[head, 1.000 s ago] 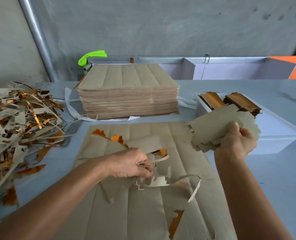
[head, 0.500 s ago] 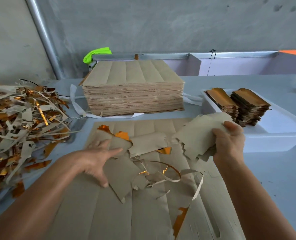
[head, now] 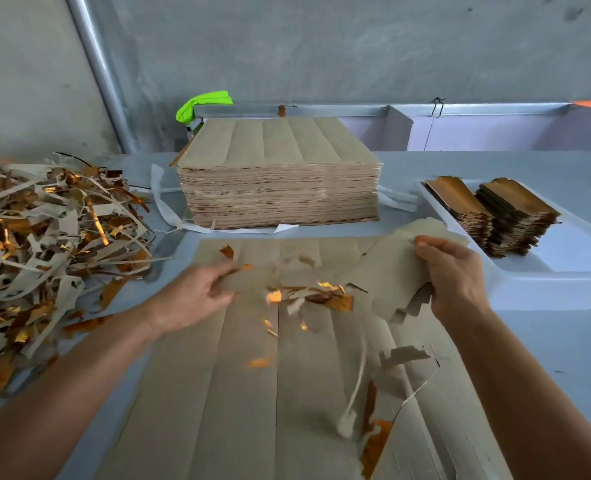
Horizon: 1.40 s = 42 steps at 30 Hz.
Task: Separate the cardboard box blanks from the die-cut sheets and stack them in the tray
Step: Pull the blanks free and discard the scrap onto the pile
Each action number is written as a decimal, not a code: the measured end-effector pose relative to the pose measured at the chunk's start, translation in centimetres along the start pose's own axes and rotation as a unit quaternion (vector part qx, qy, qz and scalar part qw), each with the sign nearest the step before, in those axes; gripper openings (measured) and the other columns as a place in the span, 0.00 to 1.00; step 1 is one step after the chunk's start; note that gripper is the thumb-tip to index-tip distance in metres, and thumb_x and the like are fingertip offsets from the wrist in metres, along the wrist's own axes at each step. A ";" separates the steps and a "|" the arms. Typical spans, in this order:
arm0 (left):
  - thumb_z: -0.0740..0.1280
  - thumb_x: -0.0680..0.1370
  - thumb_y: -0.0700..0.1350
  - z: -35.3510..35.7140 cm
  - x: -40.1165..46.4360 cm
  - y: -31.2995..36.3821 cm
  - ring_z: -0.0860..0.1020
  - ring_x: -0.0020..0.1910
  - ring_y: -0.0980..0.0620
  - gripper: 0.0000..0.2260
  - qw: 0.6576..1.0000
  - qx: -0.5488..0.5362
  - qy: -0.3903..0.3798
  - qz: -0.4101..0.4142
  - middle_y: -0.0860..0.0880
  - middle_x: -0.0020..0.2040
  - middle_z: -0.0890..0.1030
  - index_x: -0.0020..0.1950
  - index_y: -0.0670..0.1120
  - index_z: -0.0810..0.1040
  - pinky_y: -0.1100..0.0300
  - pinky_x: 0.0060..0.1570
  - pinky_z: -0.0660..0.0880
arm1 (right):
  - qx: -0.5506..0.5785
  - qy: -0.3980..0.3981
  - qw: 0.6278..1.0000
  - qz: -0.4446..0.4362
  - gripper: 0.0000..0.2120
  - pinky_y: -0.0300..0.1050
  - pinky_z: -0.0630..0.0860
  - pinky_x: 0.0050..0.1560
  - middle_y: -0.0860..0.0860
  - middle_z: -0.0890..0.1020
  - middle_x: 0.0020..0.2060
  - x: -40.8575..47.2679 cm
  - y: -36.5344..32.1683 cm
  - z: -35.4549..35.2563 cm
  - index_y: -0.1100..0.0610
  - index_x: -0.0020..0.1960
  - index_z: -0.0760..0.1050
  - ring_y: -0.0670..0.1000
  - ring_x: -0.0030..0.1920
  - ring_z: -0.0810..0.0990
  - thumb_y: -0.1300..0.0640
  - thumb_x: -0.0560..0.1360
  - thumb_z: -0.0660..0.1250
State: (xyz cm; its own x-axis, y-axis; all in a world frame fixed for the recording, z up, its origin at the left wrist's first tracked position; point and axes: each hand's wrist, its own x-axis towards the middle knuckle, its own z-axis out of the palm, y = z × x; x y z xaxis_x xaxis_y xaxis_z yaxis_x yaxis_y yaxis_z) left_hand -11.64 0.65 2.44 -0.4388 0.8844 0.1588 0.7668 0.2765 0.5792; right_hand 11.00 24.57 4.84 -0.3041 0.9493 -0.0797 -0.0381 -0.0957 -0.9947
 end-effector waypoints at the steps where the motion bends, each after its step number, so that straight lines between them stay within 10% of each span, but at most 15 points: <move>1: 0.65 0.77 0.37 -0.7 0.3 0.2 0.79 0.45 0.61 0.17 0.999 -0.038 0.010 -0.015 0.55 0.47 0.80 0.49 0.61 0.74 0.67 0.43 0.75 | -0.011 -0.009 1.000 -0.015 0.05 0.42 0.74 0.28 0.51 0.79 0.40 0.1 -0.3 -0.2 0.57 0.50 0.79 0.51 0.41 0.78 0.61 0.74 0.69; 5: 0.68 0.75 0.38 -3.4 1.9 0.2 0.79 0.39 0.44 0.06 0.987 -0.155 0.006 -0.035 0.38 0.39 0.79 0.41 0.48 0.80 0.49 0.41 0.76 | -0.169 0.008 0.973 -0.155 0.14 0.45 0.77 0.39 0.48 0.76 0.45 0.8 -1.6 -0.3 0.55 0.54 0.78 0.50 0.43 0.76 0.64 0.70 0.72; 9: 0.71 0.63 0.44 -4.5 3.1 0.7 0.71 0.34 0.46 0.10 0.960 -0.277 0.014 -0.032 0.36 0.35 0.74 0.36 0.38 0.77 0.58 0.34 0.69 | -0.404 -0.028 0.829 -0.387 0.11 0.45 0.69 0.43 0.60 0.80 0.50 0.6 -1.9 2.3 0.63 0.49 0.82 0.61 0.45 0.78 0.71 0.71 0.64; 14: 0.66 0.67 0.36 -3.0 3.7 0.6 0.72 0.34 0.45 0.04 0.941 -0.333 0.032 -0.052 0.39 0.35 0.75 0.34 0.36 0.76 0.61 0.34 0.71 | -0.583 -0.235 0.630 -0.455 0.17 0.48 0.77 0.51 0.54 0.73 0.58 -1.6 0.8 7.2 0.59 0.61 0.74 0.56 0.49 0.78 0.69 0.77 0.56; 24: 0.58 0.74 0.27 -1.9 3.6 0.2 0.74 0.36 0.48 0.18 0.926 -0.362 0.061 -0.086 0.47 0.32 0.79 0.32 0.45 0.78 0.62 0.33 0.70 | -0.572 -0.361 0.560 -0.479 0.23 0.49 0.74 0.55 0.53 0.71 0.58 -4.5 4.9 10.3 0.57 0.62 0.75 0.54 0.51 0.74 0.42 0.77 0.59; 28: 0.60 0.74 0.28 -2.3 3.3 -0.3 0.71 0.34 0.47 0.12 0.927 -0.352 0.074 -0.110 0.45 0.32 0.78 0.37 0.42 0.78 0.59 0.34 0.69 | -0.524 -0.327 0.616 -0.488 0.12 0.43 0.73 0.47 0.55 0.75 0.56 -4.0 4.8 10.8 0.60 0.57 0.77 0.57 0.49 0.77 0.57 0.80 0.59; 36: 0.65 0.76 0.37 -4.2 3.4 -1.9 0.72 0.25 0.60 0.05 0.934 -0.309 0.100 -0.151 0.51 0.28 0.77 0.41 0.44 0.76 0.68 0.27 0.67 | -0.384 -0.169 0.887 -0.192 0.10 0.40 0.67 0.28 0.56 0.72 0.29 0.2 -1.6 6.4 0.62 0.34 0.73 0.53 0.32 0.71 0.59 0.70 0.69; 42: 0.66 0.77 0.42 -4.3 4.0 -1.1 0.67 0.26 0.57 0.03 0.943 -0.260 0.062 -0.197 0.51 0.30 0.77 0.44 0.44 0.76 0.63 0.30 0.63 | -0.300 -0.096 0.945 -0.092 0.13 0.52 0.75 0.39 0.67 0.78 0.39 1.8 -2.8 2.5 0.72 0.49 0.76 0.60 0.37 0.77 0.62 0.71 0.69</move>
State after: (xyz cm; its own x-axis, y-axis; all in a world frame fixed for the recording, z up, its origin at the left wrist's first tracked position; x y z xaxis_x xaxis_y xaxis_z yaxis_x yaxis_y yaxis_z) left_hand -16.27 2.28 5.86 -0.7176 0.6922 -0.0768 0.2141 0.3242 0.9215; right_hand 8.21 25.83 7.62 -0.5135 0.8564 0.0544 0.4212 0.3067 -0.8535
